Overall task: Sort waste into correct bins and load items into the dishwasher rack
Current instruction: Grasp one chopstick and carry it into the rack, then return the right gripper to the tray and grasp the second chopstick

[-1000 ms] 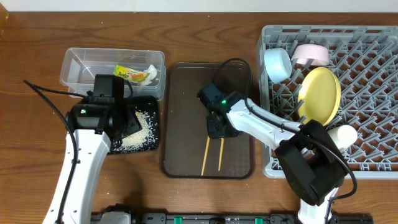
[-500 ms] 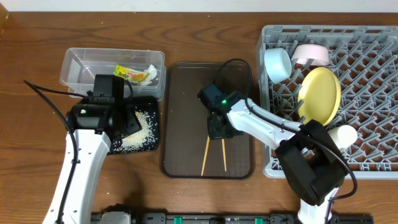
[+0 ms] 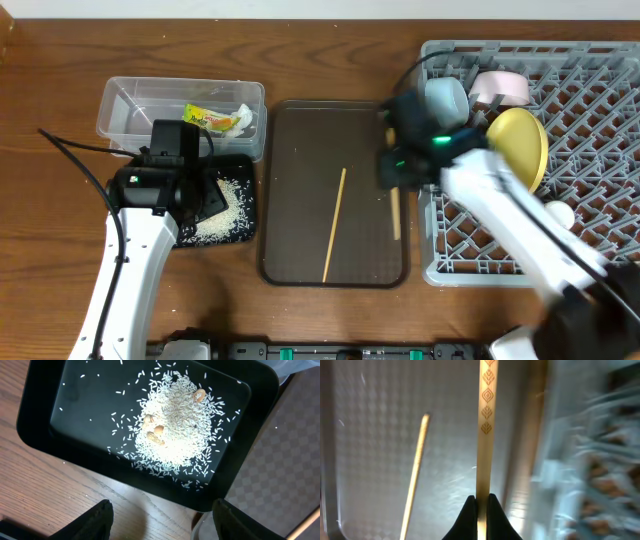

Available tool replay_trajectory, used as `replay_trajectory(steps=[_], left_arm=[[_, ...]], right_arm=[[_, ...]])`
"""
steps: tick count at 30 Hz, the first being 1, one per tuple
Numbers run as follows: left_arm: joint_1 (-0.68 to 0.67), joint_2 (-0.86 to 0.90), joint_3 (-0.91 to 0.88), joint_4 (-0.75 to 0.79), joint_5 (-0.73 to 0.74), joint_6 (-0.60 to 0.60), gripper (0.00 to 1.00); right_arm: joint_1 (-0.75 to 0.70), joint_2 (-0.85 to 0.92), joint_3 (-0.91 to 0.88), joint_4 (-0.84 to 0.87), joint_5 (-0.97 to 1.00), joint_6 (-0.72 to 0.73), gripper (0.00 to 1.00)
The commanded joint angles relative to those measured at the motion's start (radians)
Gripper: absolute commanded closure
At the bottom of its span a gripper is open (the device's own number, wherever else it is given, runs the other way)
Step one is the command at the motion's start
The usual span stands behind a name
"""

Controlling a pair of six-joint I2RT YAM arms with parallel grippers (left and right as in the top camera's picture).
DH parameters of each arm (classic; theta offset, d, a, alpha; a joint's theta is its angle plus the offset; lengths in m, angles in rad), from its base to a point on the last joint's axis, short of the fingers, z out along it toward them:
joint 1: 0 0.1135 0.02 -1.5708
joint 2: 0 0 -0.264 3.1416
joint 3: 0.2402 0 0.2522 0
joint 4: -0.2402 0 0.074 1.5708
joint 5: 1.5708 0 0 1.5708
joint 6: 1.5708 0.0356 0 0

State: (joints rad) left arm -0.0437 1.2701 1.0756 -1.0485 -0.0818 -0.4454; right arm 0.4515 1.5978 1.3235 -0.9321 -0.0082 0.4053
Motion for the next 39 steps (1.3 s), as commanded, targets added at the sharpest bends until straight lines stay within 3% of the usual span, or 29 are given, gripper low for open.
replay_trajectory(steps=[1, 7, 14, 19, 26, 33, 35, 39], left_arm=[[0.003, 0.003, 0.007, -0.005, -0.008, -0.005, 0.33], [0.003, 0.003, 0.007, -0.005, -0.008, -0.005, 0.33], [0.003, 0.003, 0.007, -0.005, -0.008, -0.005, 0.33], [0.003, 0.003, 0.007, -0.005, -0.008, -0.005, 0.33], [0.003, 0.003, 0.007, -0.005, -0.008, -0.005, 0.33], [0.003, 0.003, 0.007, -0.006, -0.008, -0.005, 0.33], [0.003, 0.003, 0.007, -0.005, -0.008, -0.005, 0.34], [0.003, 0.003, 0.007, -0.005, -0.008, -0.005, 0.34]], right_arm=[[-0.087, -0.071, 0.012, -0.046, 0.005, -0.12, 0.99], [-0.214, -0.064, 0.0, -0.157, 0.012, -0.218, 0.99], [-0.255, -0.007, -0.019, -0.161, 0.011, -0.224, 0.98], [-0.254, 0.001, -0.019, -0.153, 0.0, -0.224, 0.75], [-0.254, -0.002, -0.016, -0.144, -0.011, -0.22, 0.74], [-0.206, -0.012, -0.012, -0.03, -0.226, -0.219, 0.73], [-0.166, -0.012, -0.012, 0.02, -0.254, -0.203, 0.7], [-0.061, -0.004, -0.013, 0.129, -0.238, -0.188, 0.55]])
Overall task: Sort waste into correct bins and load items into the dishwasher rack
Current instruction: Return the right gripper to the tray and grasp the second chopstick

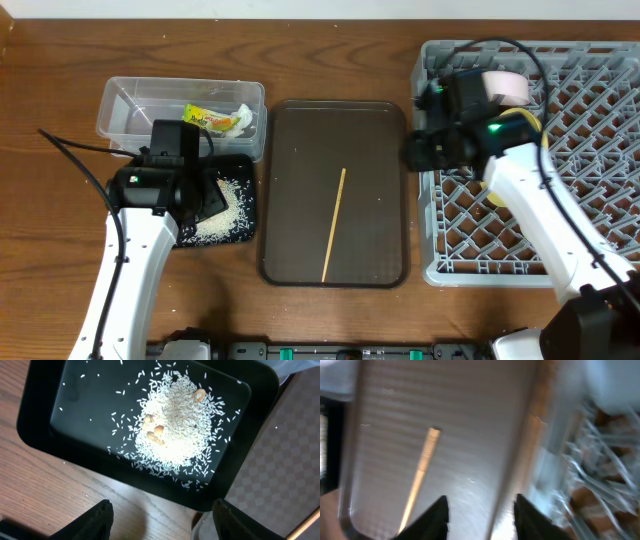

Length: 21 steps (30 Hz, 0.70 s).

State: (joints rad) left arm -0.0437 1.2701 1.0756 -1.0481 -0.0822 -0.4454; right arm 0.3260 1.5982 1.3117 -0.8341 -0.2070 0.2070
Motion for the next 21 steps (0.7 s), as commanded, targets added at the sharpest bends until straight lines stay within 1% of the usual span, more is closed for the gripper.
replay_trajectory(steps=[1, 2, 7, 13, 16, 18, 21], left_arm=[[0.003, 0.003, 0.007, -0.006, -0.008, -0.005, 0.34], [0.003, 0.003, 0.007, -0.006, -0.008, -0.005, 0.34], [0.003, 0.003, 0.007, -0.006, -0.008, -0.005, 0.34], [0.003, 0.003, 0.007, -0.006, -0.008, -0.005, 0.33], [0.003, 0.003, 0.007, -0.006, -0.008, -0.005, 0.34], [0.003, 0.003, 0.007, -0.006, -0.008, -0.005, 0.33], [0.003, 0.003, 0.007, -0.006, -0.008, -0.005, 0.34]], right_arm=[[0.095, 0.001, -0.001, 0.051, -0.018, 0.018, 0.53], [0.122, 0.006, -0.002, 0.063, 0.008, 0.034, 0.5], [0.254, 0.068, -0.002, 0.075, 0.149, 0.154, 0.5], [0.362, 0.2, -0.002, 0.077, 0.155, 0.286, 0.52], [0.406, 0.274, -0.001, 0.086, 0.154, 0.322, 0.53], [0.427, 0.317, -0.002, 0.087, 0.154, 0.346, 0.54], [0.443, 0.364, -0.002, 0.085, 0.154, 0.385, 0.62]])
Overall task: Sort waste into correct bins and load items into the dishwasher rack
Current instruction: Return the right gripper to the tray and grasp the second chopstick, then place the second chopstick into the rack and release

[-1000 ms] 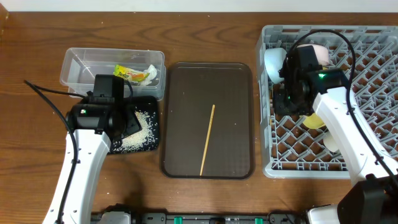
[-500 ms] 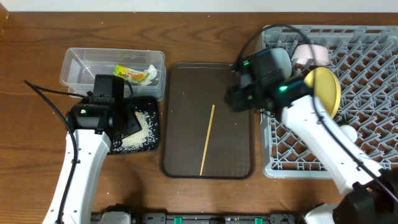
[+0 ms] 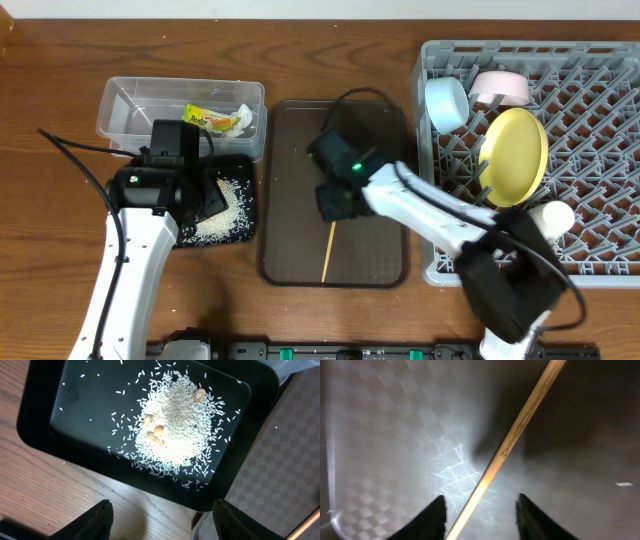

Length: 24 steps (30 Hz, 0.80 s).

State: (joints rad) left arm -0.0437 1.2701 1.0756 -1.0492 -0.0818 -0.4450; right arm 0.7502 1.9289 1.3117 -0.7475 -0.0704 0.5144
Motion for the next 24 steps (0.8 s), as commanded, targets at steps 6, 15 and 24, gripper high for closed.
replay_trajectory(steps=[6, 15, 24], left_arm=[[0.003, 0.003, 0.007, -0.005, -0.008, -0.006, 0.34], [0.003, 0.003, 0.007, -0.005, -0.008, -0.006, 0.34], [0.003, 0.003, 0.007, -0.009, -0.008, -0.006, 0.33]], right_arm=[[0.021, 0.075, -0.001, -0.026, 0.029, 0.101, 0.75], [0.015, 0.071, -0.001, -0.06, 0.066, 0.121, 0.99], [-0.089, -0.083, 0.012, -0.116, 0.066, 0.028, 0.99]])
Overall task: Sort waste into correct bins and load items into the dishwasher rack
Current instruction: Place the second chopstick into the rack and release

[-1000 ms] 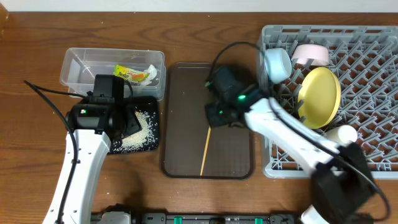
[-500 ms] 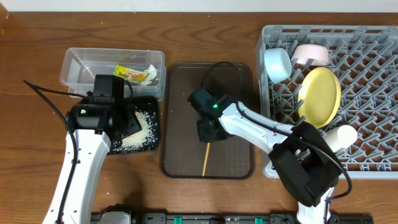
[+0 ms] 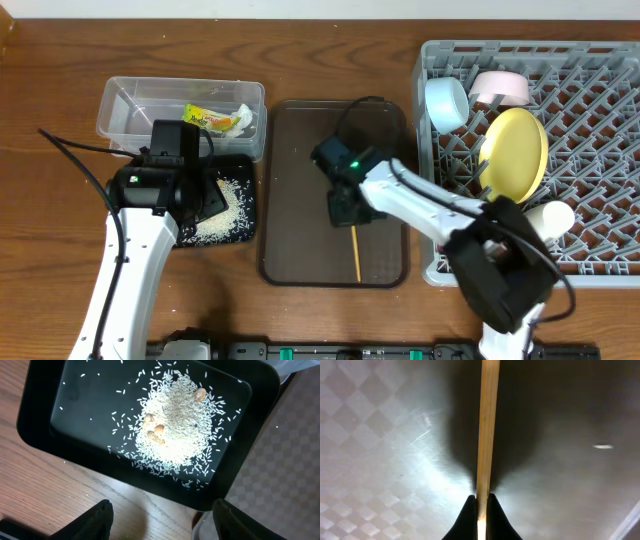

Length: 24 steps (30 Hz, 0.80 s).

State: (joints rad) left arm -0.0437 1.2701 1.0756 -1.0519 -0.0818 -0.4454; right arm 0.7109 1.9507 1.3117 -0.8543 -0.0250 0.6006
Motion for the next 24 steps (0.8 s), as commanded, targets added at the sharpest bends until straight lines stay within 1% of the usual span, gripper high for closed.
replay_trajectory(steps=[1, 6, 11, 17, 22, 24], left_arm=[[0.003, 0.003, 0.007, -0.006, -0.008, -0.005, 0.34], [0.003, 0.003, 0.007, -0.006, -0.008, -0.005, 0.33], [0.003, 0.003, 0.007, -0.006, -0.008, -0.005, 0.34], [0.003, 0.003, 0.007, -0.006, -0.008, -0.005, 0.33], [0.003, 0.003, 0.007, -0.006, -0.008, -0.005, 0.34], [0.003, 0.003, 0.007, -0.006, -0.004, -0.005, 0.34]], right_arm=[[-0.068, -0.135, 0.013, -0.018, 0.02, -0.078, 0.99], [-0.19, -0.32, 0.013, -0.087, 0.021, -0.209, 0.99], [-0.325, -0.439, 0.013, -0.164, 0.024, -0.34, 0.99], [-0.473, -0.436, 0.012, -0.257, 0.023, -0.409, 0.99], [-0.497, -0.38, 0.008, -0.306, 0.015, -0.427, 0.99], [-0.494, -0.355, 0.008, -0.307, 0.013, -0.427, 0.96]])
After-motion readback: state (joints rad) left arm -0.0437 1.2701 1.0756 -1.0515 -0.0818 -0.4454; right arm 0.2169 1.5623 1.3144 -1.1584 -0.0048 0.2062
